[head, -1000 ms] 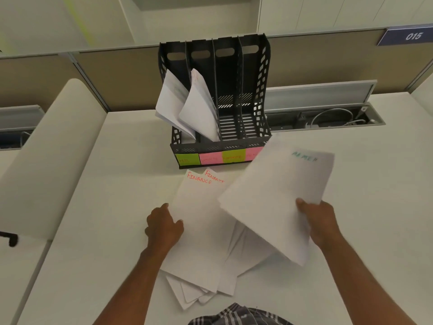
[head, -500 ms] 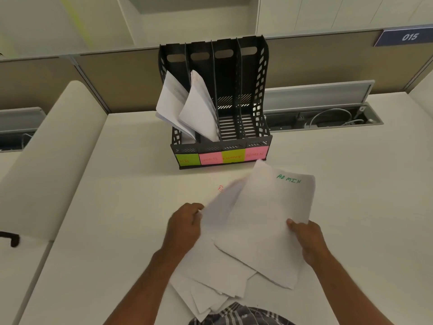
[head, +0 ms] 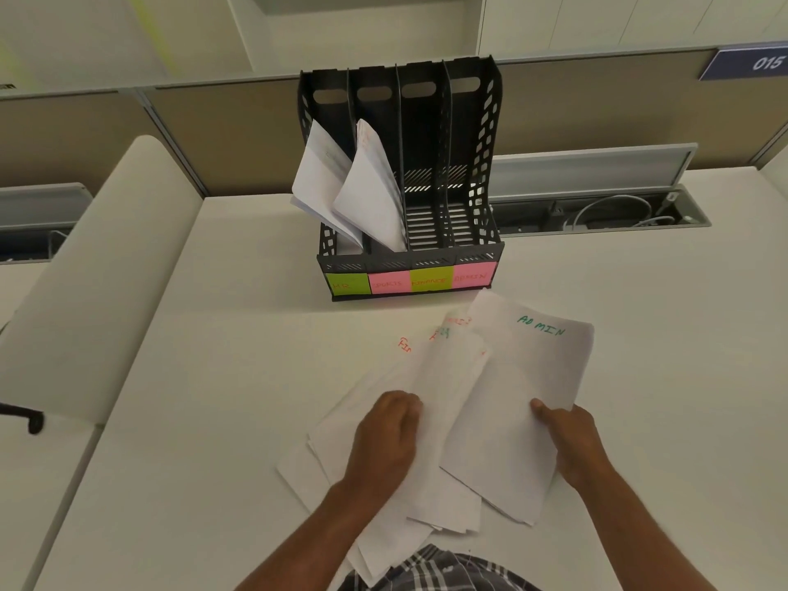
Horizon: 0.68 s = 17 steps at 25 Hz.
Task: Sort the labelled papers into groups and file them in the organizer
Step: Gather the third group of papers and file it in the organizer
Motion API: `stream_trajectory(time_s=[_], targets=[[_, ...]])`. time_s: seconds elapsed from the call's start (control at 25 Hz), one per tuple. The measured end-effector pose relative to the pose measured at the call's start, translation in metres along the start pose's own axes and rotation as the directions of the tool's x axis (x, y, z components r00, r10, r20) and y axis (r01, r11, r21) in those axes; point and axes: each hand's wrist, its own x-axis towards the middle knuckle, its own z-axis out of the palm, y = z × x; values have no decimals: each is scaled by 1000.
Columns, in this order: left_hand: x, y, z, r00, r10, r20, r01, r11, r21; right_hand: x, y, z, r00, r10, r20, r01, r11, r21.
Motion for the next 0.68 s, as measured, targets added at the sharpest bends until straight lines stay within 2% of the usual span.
stream_trajectory(time_s=[0.08,0.16,0.28,0.36,0.48,0.56,0.68], targets=[[10,-16,-6,974,-228,9,228,972,54,0,1,0,1000,5,-1,-5,1000,12],[18,-25,-12,907,-403,125,400,915,46,0,0,-1,1000,10,4,-11,999,32],[23,-25,-17,866,-440,238,481,862,-159,0,0,-1,1000,23,10,-23,998,56],[23,-21,-13,894,-389,223,432,881,-192,0,0,-1,1000,27,13,-27,998,62],[16,-10,-9,959,-226,173,260,943,-207,-1,-1,-1,1000,21,20,-22,998,64],[15,-7,-9,969,-131,210,177,960,-216,-2,-1,-1,1000,22,23,-23,998,58],[11,-2,-8,936,-48,349,38,999,35,-3,-2,-2,999,24,30,-25,998,53]])
